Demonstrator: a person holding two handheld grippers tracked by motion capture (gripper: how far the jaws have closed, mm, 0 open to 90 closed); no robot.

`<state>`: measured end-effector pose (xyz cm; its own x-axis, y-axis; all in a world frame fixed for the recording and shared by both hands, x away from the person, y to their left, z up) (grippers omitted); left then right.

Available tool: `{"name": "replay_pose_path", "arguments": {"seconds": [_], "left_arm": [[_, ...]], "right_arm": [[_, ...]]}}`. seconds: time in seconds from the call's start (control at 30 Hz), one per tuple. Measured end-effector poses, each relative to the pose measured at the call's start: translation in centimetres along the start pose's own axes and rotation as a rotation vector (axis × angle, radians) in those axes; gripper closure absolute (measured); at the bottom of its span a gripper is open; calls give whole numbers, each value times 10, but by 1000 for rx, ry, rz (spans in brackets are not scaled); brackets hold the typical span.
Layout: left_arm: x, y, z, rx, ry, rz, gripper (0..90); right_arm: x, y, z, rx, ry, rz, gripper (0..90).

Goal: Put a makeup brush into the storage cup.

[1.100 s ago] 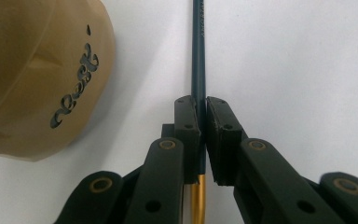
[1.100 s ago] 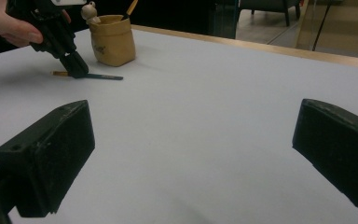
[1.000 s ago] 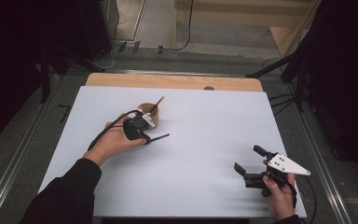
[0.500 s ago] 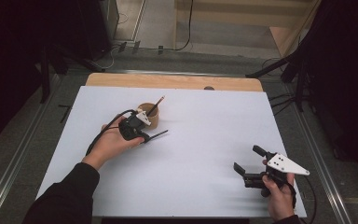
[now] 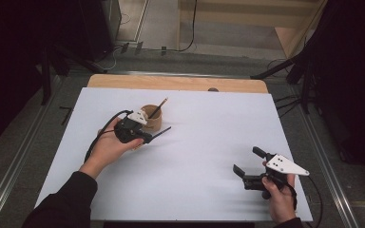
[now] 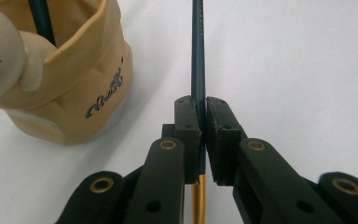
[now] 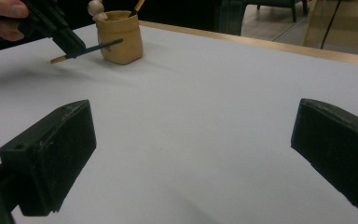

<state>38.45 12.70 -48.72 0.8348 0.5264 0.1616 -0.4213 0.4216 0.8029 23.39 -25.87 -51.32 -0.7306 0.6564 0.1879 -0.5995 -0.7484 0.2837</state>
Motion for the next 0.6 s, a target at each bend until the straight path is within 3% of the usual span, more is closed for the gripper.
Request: {"name": "replay_pose_path", "arguments": {"seconds": [0.6], "left_arm": [[-6, 19, -3, -131, 68, 16, 842]], "right_arm": [[8, -31, 19, 31, 39, 31, 20]]}}
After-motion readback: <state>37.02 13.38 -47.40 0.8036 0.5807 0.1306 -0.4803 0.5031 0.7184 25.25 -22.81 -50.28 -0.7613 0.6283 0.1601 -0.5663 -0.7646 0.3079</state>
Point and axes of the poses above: each handheld gripper's, and its own axes: y roughly backward along the jaws, z roughly out of its top, x roughly to its left, the point moved 4 cm from there along -y, roughly forward along the jaws, and after that the axes turned 15 degrees about z, right-handed, at the moved point
